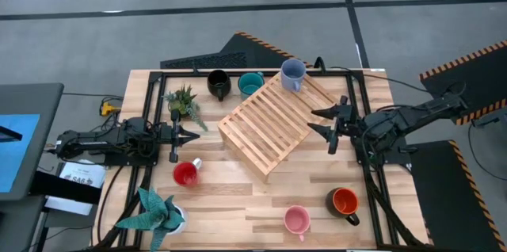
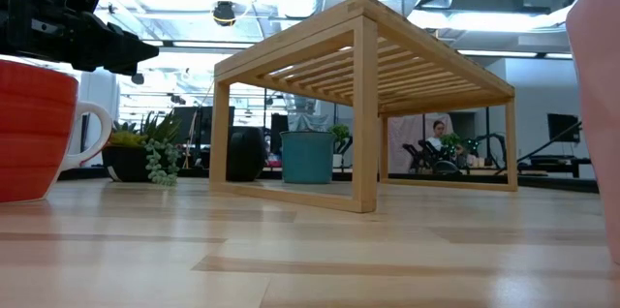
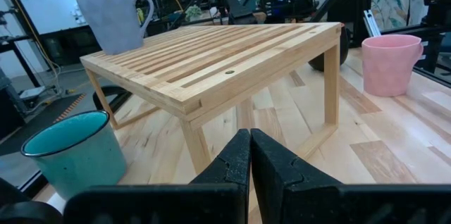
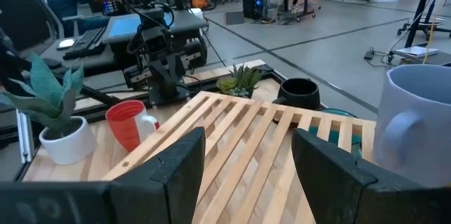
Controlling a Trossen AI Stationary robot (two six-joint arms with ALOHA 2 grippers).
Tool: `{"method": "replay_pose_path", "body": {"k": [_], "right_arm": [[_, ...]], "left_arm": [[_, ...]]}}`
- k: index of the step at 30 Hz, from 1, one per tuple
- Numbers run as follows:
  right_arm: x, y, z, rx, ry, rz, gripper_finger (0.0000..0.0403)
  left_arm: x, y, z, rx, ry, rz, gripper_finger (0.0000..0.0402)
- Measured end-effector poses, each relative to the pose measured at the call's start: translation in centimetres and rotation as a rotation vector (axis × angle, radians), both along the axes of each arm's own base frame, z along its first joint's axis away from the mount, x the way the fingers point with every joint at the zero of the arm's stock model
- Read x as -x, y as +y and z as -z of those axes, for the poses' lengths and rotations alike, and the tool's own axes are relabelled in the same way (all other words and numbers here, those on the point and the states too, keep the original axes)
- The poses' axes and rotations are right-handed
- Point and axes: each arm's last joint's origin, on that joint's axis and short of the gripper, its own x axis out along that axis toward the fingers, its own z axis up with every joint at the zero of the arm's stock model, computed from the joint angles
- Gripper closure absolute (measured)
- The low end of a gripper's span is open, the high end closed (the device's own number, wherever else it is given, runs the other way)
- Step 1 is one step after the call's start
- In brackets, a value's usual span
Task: Place coffee mugs
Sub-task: Put the pink mug on the shelf
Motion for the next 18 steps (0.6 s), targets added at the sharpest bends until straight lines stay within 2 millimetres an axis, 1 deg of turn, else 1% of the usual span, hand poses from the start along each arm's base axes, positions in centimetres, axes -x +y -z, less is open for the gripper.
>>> {"method": "replay_pose_path", "body": {"k": [5,9,11,15,18], "right_arm": [[0.0,0.0,0.0,0.0,-0.001,-0.004,0.0163],[-0.1,0.7,-0.5,-0.071,0.009,-0.135,0.0163],[-0.4,1.4,-0.8,-0.106,0.045,-0.191,0.0163],[-1.1,3.5,-0.6,-0.138,0.229,-0.244,0.0163],[-1.9,5.6,-0.2,-0.216,0.359,-0.291,0.0163]], "left_arm": [[0.0,0.0,0.0,0.0,0.0,0.0,0.0401],[0.0,0.0,0.0,0.0,-0.001,0.0,0.0401],[0.0,0.0,0.0,0.0,0.0,0.0,0.0401],[0.0,0.0,0.0,0.0,-0.001,0.001,0.0401],[0.0,0.0,0.0,0.0,0.0,0.0,0.0401]]}}
